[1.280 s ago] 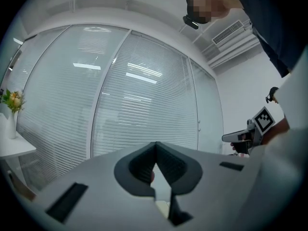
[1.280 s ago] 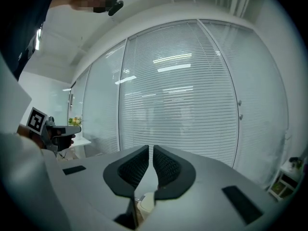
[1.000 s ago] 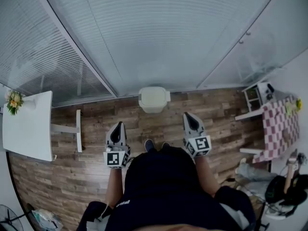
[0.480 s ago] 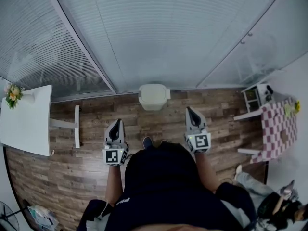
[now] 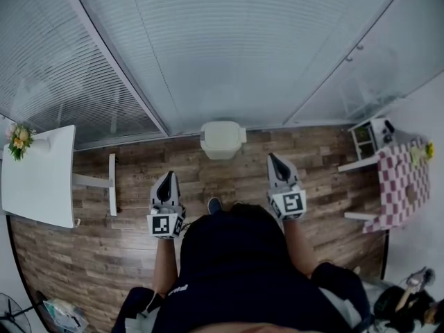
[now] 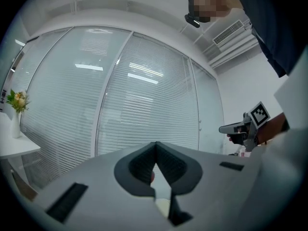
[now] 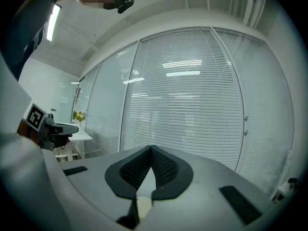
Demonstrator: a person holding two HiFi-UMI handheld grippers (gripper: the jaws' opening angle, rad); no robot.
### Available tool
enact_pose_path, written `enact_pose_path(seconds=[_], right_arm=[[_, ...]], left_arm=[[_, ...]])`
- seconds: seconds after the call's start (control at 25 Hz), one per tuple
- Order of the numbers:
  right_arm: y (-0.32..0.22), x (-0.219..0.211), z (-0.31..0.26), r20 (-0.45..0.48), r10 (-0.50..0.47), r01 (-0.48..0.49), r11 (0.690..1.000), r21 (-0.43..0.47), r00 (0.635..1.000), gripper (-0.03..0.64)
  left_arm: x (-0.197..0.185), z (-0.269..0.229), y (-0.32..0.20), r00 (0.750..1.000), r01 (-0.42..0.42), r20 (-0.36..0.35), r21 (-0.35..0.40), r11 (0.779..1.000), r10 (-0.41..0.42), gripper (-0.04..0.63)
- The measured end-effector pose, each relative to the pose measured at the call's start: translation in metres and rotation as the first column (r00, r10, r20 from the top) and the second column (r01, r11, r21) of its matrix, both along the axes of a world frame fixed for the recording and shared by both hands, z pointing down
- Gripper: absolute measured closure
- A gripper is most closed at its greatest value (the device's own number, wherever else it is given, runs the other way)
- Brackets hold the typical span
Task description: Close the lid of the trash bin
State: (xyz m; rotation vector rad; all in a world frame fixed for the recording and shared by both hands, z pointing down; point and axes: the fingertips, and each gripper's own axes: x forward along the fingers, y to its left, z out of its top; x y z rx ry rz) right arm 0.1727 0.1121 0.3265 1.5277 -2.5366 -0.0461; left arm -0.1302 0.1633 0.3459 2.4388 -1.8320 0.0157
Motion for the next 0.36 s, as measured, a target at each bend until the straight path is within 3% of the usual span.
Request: enact_pose_path(seconds=[0.36], right_arm=[[-0.008, 0.001, -0.004, 0.011, 0.005, -0.005, 1.000, 0.012, 1.000, 0.615]], left_arm=[[0.007, -0.006, -0.012, 1.000, -0.021, -0.008, 0.031, 0.999, 0.022, 0.589]])
